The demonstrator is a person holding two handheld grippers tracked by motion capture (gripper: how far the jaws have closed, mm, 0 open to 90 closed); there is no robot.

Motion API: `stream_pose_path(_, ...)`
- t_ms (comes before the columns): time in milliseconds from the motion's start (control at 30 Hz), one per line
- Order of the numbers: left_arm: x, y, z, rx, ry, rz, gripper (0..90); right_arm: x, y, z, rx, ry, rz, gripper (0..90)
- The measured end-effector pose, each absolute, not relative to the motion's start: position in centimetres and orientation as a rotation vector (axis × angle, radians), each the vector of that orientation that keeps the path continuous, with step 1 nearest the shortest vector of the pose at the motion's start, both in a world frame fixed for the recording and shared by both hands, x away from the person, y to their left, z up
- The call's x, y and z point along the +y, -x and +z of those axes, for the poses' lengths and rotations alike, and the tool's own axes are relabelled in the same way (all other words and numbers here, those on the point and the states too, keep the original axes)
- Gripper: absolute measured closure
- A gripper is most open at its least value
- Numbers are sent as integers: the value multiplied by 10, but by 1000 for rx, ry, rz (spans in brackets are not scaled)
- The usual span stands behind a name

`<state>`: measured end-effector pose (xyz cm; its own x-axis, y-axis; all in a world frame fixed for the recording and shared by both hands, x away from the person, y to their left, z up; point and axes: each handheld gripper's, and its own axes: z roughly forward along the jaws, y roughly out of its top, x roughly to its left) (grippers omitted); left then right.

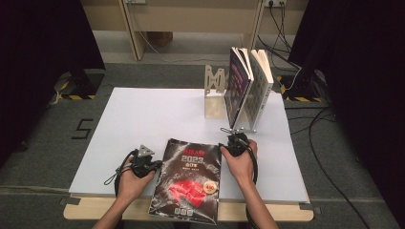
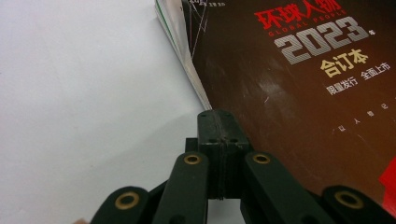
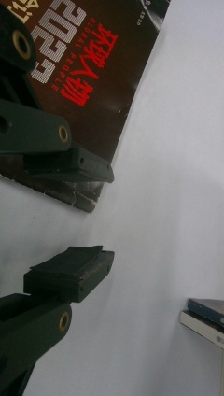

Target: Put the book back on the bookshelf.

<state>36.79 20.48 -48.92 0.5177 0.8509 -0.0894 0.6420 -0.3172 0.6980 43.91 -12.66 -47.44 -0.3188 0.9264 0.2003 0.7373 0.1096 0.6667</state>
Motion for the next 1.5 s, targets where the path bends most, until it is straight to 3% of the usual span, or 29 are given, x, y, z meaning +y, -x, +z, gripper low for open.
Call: stream_pose_path(1500, 193, -359, -490, 1137, -2090, 391, 887, -124, -440, -480, 2137, -1740, 1027, 548)
